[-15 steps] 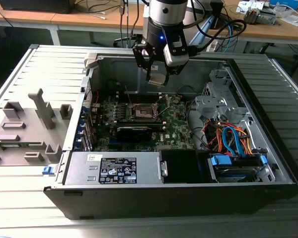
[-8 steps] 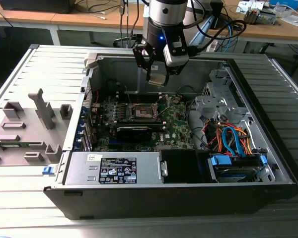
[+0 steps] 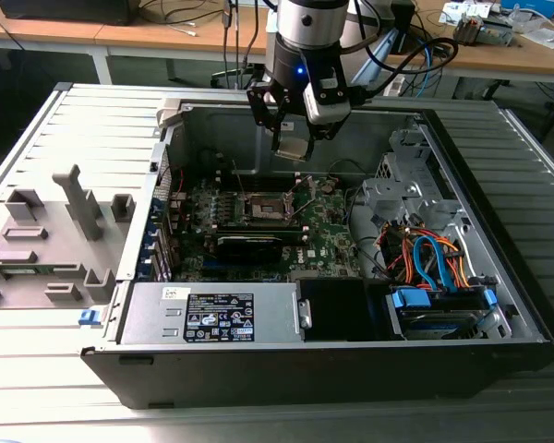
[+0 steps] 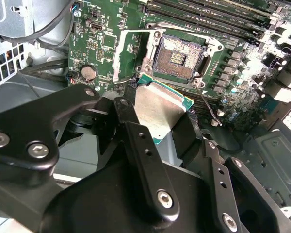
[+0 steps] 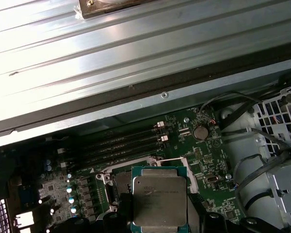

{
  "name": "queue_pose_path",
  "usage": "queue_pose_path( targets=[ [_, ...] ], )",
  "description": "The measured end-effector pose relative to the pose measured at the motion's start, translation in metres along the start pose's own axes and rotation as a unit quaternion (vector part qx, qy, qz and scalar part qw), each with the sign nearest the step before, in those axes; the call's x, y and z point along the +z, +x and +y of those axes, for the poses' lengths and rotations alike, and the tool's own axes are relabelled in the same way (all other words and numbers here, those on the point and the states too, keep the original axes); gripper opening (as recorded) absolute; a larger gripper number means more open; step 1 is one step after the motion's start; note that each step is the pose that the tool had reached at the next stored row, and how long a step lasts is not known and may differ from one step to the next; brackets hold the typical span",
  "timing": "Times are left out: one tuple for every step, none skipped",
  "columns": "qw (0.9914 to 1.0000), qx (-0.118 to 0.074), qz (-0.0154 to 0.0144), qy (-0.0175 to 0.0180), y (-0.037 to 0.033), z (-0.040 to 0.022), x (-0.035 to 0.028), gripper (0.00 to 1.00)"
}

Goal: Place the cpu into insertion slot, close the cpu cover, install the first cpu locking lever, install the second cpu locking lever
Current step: 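Place the cpu into insertion slot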

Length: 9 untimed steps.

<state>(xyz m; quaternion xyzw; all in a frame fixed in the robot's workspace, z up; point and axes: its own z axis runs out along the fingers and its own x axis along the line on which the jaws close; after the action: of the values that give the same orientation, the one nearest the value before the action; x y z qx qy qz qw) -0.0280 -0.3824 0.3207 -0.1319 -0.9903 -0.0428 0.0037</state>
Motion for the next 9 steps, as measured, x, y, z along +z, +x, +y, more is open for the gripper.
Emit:
queue_pose_path(
  targets=[
    [1.00000, 0.000, -0.0001, 0.0000, 0.0000, 0.0000, 0.0001, 0.54],
    [1.00000, 0.001, -0.0001, 0.0000, 0.0000, 0.0000, 0.0001, 0.54],
    [1.00000, 0.001, -0.0001, 0.0000, 0.0000, 0.0000, 0.0003, 0.54],
    [1.00000, 0.001, -0.0001, 0.0000, 0.0000, 0.0000, 0.0003, 0.54],
    [1.00000, 0.002, -0.0002, 0.0000, 0.0000, 0.0000, 0.0004, 0.54],
    [1.00000, 0.002, -0.0002, 0.0000, 0.0000, 0.0000, 0.0004, 0.54],
    [1.00000, 0.002, -0.0002, 0.0000, 0.0000, 0.0000, 0.0005, 0.54],
    [1.00000, 0.003, -0.0003, 0.0000, 0.0000, 0.0000, 0.0006, 0.54],
    [1.00000, 0.003, -0.0003, 0.0000, 0.0000, 0.0000, 0.0006, 0.54]
  ],
)
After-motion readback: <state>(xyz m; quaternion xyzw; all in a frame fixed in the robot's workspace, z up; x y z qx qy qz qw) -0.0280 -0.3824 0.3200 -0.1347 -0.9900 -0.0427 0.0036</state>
